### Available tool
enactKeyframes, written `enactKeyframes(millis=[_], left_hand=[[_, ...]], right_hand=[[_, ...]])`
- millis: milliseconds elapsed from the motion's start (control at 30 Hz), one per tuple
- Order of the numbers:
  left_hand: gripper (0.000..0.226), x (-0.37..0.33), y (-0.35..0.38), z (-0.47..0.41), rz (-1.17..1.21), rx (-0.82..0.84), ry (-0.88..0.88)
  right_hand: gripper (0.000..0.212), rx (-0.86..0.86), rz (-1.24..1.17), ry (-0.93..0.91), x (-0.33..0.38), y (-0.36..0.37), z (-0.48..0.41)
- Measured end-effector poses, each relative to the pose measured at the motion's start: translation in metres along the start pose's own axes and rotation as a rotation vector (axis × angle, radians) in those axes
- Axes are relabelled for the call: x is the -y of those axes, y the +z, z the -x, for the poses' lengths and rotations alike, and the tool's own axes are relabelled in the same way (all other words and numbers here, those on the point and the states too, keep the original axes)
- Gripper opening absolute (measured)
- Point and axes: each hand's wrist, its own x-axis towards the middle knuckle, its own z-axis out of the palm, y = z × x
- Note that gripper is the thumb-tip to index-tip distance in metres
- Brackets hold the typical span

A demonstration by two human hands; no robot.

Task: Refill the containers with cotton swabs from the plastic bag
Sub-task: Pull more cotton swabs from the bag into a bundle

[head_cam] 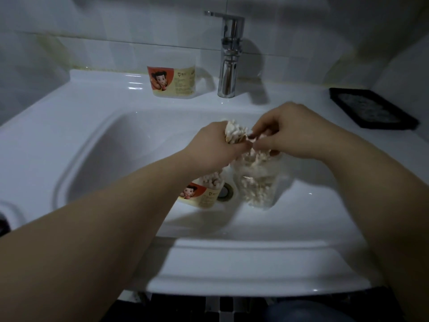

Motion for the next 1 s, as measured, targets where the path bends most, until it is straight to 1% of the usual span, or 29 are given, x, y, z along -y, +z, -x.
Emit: enactKeyframes(millis=[67, 167, 200, 300, 333, 367, 433, 467, 500, 600, 667, 733, 867, 1000], left_hand=[[0.015, 0.000, -0.001, -0.002, 0.088, -0.059, -0.024], [0.020, 0.001, -0.002, -0.005, 0.182, -0.126, -0.057], [0.021, 0.001, -0.003, -0.005, 0.194, -0.133, -0.062], [0.019, 0.001, -0.002, -0.004, 0.189, -0.139, -0.077], [0.019, 0.001, -0.002, -0.004, 0.191, -0.138, -0.078], [0.019, 0.000, -0.001, -0.004, 0.196, -0.139, -0.074], [0.021, -0.001, -0.002, -0.004, 0.203, -0.150, -0.063], [0.021, -0.002, -0.003, -0.003, 0.207, -0.158, -0.061], [0.019, -0.003, -0.003, -0.004, 0.212, -0.163, -0.065], [0.013, -0.002, -0.002, -0.004, 0.223, -0.155, -0.086], [0.012, -0.001, -0.001, -0.004, 0.230, -0.134, -0.089], [0.012, -0.001, -0.001, -0.003, 0.240, -0.120, -0.085], [0.010, -0.004, -0.002, -0.002, 0.270, -0.121, -0.069], [0.009, -0.007, -0.002, -0.002, 0.322, -0.117, -0.050]], right_hand=[[0.013, -0.102, -0.069, -0.039, 0.002, -0.002, -0.001], [0.015, -0.162, -0.114, -0.071, 0.001, -0.004, -0.002], [0.015, -0.151, -0.116, -0.060, -0.001, -0.003, -0.003], [0.011, 0.001, -0.032, -0.006, -0.004, 0.002, -0.002], [0.011, 0.012, -0.035, -0.009, -0.003, 0.002, -0.001], [0.011, -0.014, -0.098, -0.021, -0.002, 0.002, -0.001], [0.010, -0.124, -0.266, -0.035, 0.001, -0.003, -0.001], [0.009, -0.168, -0.297, -0.038, 0.002, -0.005, -0.001], [0.009, -0.179, -0.273, -0.040, 0.001, -0.006, -0.001], [0.011, -0.056, -0.084, -0.034, -0.002, -0.003, 0.000], [0.011, -0.027, -0.048, -0.036, -0.001, -0.002, 0.001], [0.012, -0.077, -0.064, -0.054, -0.001, -0.004, 0.000], [0.012, -0.214, -0.239, -0.023, -0.004, -0.011, -0.001], [0.012, -0.235, -0.318, -0.018, -0.007, -0.013, -0.002]])
